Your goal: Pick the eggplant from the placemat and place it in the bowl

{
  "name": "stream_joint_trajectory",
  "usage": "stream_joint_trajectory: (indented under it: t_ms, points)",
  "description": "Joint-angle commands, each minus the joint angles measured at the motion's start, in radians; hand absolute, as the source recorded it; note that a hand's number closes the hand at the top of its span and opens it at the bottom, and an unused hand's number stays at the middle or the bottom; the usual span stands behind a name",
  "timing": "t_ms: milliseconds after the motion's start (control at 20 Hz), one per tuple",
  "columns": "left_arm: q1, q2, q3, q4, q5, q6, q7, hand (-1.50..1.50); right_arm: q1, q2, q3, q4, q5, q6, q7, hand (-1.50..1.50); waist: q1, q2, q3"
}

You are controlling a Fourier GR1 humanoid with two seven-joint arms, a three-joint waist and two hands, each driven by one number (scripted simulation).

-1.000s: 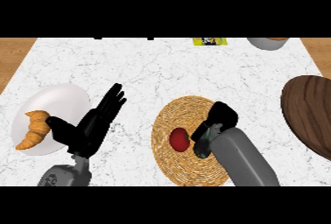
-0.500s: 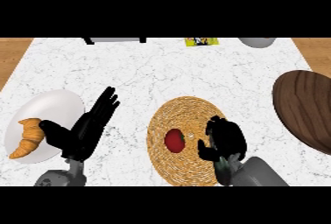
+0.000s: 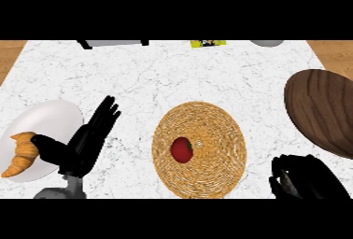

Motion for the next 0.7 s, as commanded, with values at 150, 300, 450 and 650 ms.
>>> stream_joint_trajectory:
  t_ms: [150,300,450,650]
  points:
    - [-0.023,-0.018,0.004,0.015,-0.005,0.02,0.012,0.0,0.261,-0.218,-0.243,-0.38,-0.11,-0.166,-0.074,1.5,-0.032,0.0,0.0]
    - [-0.02,0.01,0.028,-0.015,0.024,-0.005,0.032,0.0,0.344,-0.283,-0.407,-0.501,-0.229,-0.147,-0.055,1.5,-0.015,0.002,0.0]
    - [0.034,-0.018,-0.027,-0.045,-0.027,0.016,0.003,0.0,0.443,-0.311,-0.564,-0.586,-0.302,-0.133,-0.052,1.5,0.0,0.002,0.0]
    - [-0.001,-0.041,-0.031,0.022,-0.039,0.009,-0.027,0.0,0.519,-0.271,-0.769,-0.585,-0.452,-0.094,-0.133,1.5,0.013,0.009,0.0]
